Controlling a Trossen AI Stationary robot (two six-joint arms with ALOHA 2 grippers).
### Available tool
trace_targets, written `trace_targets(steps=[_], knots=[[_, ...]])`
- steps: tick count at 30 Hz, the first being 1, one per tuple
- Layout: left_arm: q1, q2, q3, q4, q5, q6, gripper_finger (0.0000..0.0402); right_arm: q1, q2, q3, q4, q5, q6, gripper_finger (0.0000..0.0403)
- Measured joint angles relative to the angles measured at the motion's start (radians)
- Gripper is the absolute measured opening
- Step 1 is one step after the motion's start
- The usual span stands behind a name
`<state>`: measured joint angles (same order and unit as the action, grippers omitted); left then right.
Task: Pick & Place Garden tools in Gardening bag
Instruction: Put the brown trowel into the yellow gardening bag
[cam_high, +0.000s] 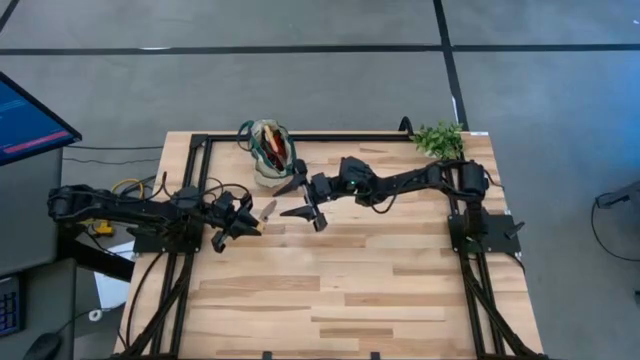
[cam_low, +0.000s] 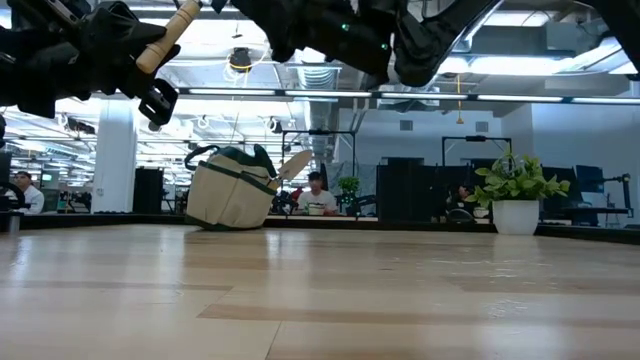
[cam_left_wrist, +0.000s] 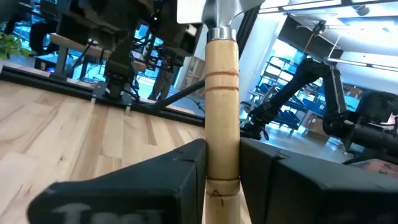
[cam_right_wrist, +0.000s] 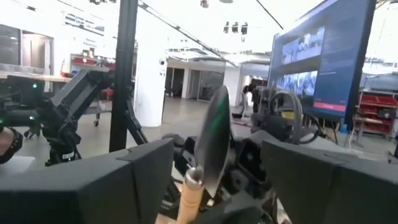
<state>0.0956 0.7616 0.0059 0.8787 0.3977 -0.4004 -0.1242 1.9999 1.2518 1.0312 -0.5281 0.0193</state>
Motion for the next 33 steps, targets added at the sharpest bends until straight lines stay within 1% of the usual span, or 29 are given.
trace_targets(steps=[2,8,11,15,19,26,31,33], knots=[[0.000,0.000,0.000,0.000,-0.001,0.000,0.0048,0.000,-0.001,0.001,0.003,0.000,0.000,0.0221],[0.001,0.000,0.000,-0.005,-0.036,-0.007,0.0048,-0.001,0.000,0.035,-0.036,0.000,-0.003,0.0143],[0.001,0.000,0.000,-0.008,-0.043,-0.022,0.0048,-0.001,0.000,0.059,-0.072,0.001,-0.003,0.0117],[0.001,0.000,0.000,-0.008,-0.077,-0.030,0.0048,-0.001,0.000,0.080,-0.116,0.002,-0.004,0.0096],[0.000,0.000,0.000,-0.009,-0.079,-0.030,0.0048,-0.002,0.000,0.081,-0.122,0.002,-0.019,0.0076],[0.000,0.000,0.000,-0.008,-0.065,-0.026,0.0048,-0.001,0.000,0.081,-0.118,-0.021,-0.015,0.0012],[0.000,0.000,0.000,-0.006,-0.075,-0.024,0.0049,-0.002,0.000,0.081,-0.112,-0.036,-0.011,0.0004],[0.000,0.000,0.000,-0.003,-0.079,-0.023,0.0066,-0.002,0.000,0.081,-0.109,-0.036,-0.011,0.0003]])
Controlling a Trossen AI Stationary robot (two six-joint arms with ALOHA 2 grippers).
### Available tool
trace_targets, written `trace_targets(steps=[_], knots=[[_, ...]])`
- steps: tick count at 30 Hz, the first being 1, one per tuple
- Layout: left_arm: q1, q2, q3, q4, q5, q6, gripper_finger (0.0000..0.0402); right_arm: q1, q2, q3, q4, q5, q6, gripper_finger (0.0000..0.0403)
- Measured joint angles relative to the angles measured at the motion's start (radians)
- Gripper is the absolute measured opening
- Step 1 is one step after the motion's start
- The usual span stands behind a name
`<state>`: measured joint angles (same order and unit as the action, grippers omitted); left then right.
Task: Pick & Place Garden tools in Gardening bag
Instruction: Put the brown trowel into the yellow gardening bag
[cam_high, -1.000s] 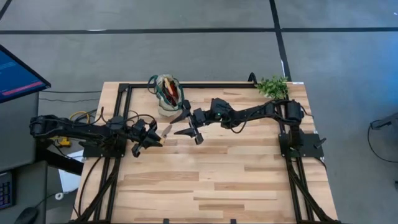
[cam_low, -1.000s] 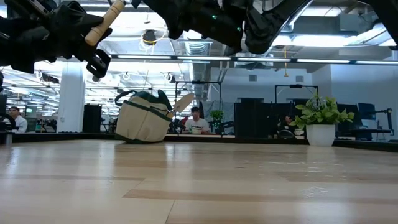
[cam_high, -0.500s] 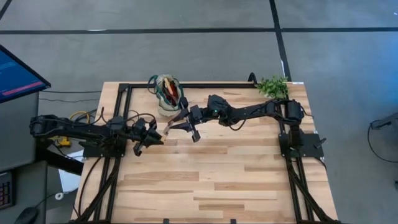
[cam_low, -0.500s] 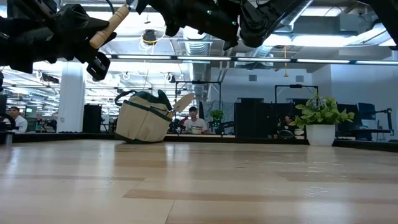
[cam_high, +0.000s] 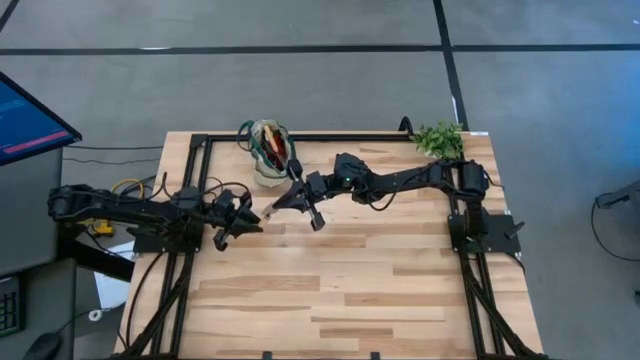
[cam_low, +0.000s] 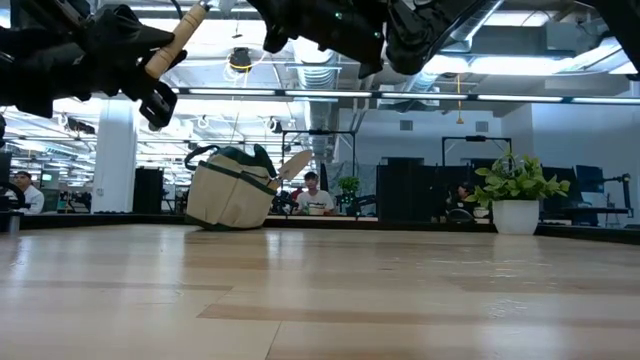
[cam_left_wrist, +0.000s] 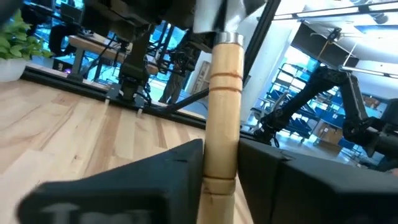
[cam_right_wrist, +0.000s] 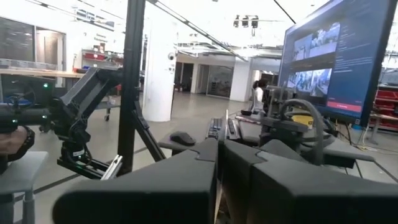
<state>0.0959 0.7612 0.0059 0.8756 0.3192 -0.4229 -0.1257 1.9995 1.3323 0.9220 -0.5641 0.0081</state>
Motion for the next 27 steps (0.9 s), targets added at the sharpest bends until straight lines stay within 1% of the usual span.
trace_targets(steps=[4,6,9,14,18,21,23,25,27], knots=[[0.002,0.001,0.000,0.004,-0.026,-0.007,0.0118,0.001,0.001,0.000,-0.001,0.018,-0.003,0.0000],[0.001,-0.002,0.000,0.013,-0.052,-0.006,0.0140,-0.007,0.001,0.000,0.004,0.007,0.015,0.0000],[0.014,-0.003,0.000,0.063,-0.095,0.025,0.0166,-0.019,0.001,0.000,0.028,-0.031,0.055,0.0000],[0.070,-0.003,0.000,0.101,-0.090,0.095,0.0196,-0.033,0.002,0.000,0.071,-0.090,0.108,0.0000],[0.106,-0.003,0.000,0.123,-0.093,0.101,0.0211,-0.043,-0.008,0.000,0.107,-0.189,0.166,0.0000],[0.127,-0.006,0.000,0.156,-0.085,0.103,0.0215,-0.043,-0.030,0.000,0.088,-0.222,0.176,0.0000],[0.138,-0.020,0.000,0.170,-0.083,0.109,0.0215,-0.047,-0.044,0.000,0.029,-0.228,0.167,0.0000],[0.146,-0.048,0.000,0.179,-0.083,0.145,0.0210,-0.051,-0.060,0.000,-0.065,-0.220,0.128,0.0000],[0.149,-0.082,0.000,0.183,-0.083,0.179,0.0203,-0.055,-0.071,0.000,-0.150,-0.180,0.083,0.0000]])
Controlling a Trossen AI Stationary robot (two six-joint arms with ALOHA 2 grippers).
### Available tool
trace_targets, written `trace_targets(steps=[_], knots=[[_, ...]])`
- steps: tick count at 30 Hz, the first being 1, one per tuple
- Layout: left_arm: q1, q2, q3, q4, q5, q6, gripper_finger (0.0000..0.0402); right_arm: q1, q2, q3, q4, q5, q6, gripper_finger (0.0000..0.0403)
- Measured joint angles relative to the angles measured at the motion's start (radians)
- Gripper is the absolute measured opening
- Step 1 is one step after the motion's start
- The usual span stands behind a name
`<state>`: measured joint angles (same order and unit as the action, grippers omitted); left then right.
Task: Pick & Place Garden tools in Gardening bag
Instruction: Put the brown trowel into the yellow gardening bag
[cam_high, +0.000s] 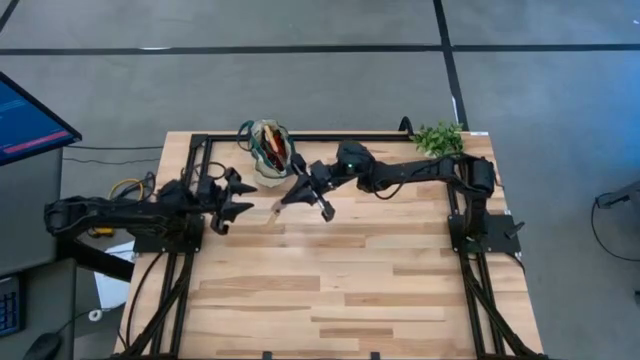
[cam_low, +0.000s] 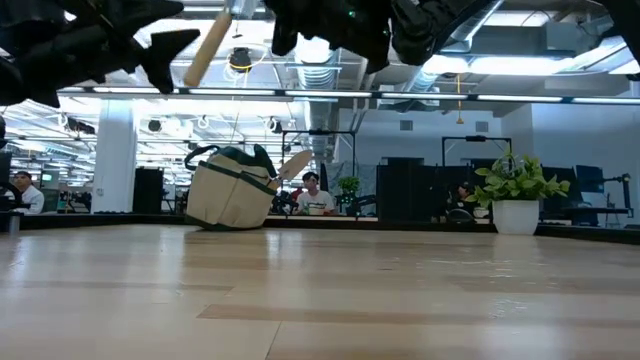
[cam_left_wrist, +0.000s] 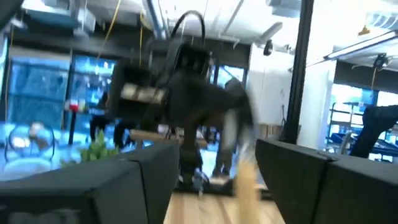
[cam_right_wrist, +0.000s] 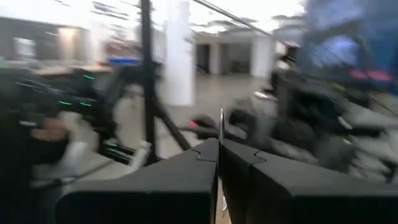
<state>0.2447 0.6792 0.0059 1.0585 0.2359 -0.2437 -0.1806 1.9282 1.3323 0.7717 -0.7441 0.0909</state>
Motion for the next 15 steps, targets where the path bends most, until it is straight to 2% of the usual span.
trace_targets(steps=[3,6,11,15], knots=[[0.000,-0.044,0.000,0.000,0.002,0.005,0.0186,0.003,0.001,0.000,-0.072,0.118,-0.035,0.0000],[-0.002,-0.064,0.000,-0.001,0.005,0.002,0.0155,-0.003,0.007,0.004,-0.079,0.191,-0.041,0.0000],[-0.002,-0.064,0.000,-0.008,0.005,0.001,0.0084,-0.007,0.008,0.045,-0.155,0.317,-0.115,0.0000],[-0.002,-0.064,0.000,-0.038,0.005,0.006,0.0021,-0.022,0.008,0.111,-0.227,0.350,-0.144,0.0000]])
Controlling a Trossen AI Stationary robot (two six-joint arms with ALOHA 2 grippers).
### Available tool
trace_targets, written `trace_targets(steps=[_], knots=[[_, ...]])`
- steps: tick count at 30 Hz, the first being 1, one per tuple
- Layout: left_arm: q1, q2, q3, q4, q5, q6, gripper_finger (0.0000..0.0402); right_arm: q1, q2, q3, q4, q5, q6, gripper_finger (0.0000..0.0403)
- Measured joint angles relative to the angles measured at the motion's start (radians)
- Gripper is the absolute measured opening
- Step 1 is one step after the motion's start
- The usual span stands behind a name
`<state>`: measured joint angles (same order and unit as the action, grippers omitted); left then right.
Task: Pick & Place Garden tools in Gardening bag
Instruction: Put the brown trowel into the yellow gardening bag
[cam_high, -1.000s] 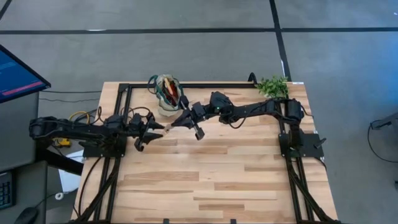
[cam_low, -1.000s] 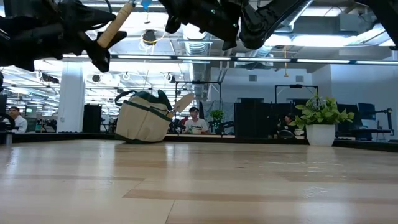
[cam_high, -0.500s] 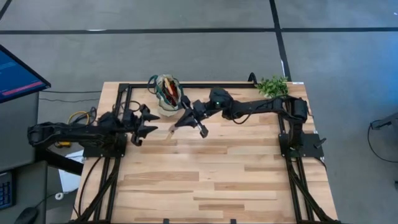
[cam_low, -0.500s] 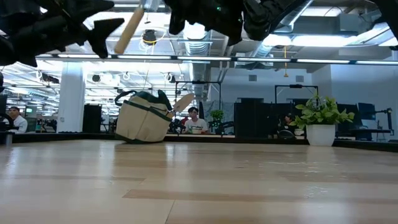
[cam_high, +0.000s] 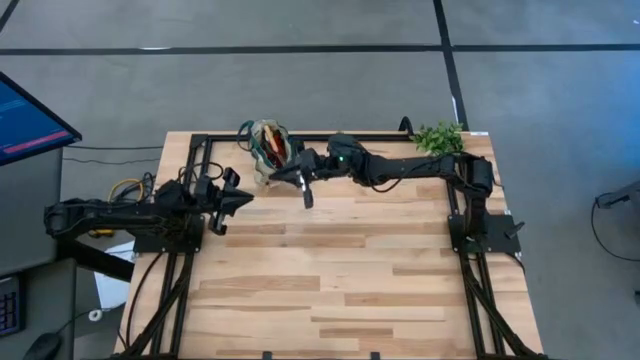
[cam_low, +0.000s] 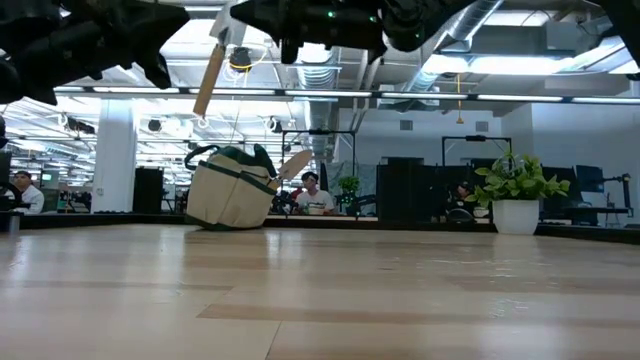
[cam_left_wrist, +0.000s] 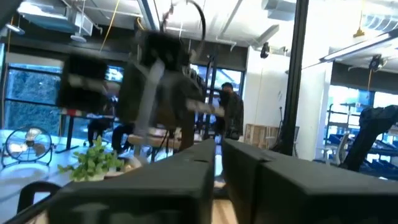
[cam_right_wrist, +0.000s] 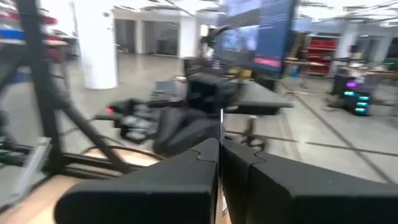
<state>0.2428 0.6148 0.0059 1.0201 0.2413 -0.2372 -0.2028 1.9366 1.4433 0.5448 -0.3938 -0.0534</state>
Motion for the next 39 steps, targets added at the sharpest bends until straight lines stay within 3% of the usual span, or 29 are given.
trace_targets(steps=[4,24,39], knots=[[0.000,0.000,0.000,-0.020,0.004,0.022,0.0006,-0.021,0.017,0.041,-0.032,0.057,-0.027,0.0000],[0.002,0.003,0.000,-0.073,0.025,0.054,0.0001,-0.101,0.210,0.132,0.045,0.089,0.031,0.0000],[0.002,0.001,0.000,-0.079,0.037,0.054,0.0001,-0.138,0.215,0.153,0.041,0.105,0.043,0.0000]])
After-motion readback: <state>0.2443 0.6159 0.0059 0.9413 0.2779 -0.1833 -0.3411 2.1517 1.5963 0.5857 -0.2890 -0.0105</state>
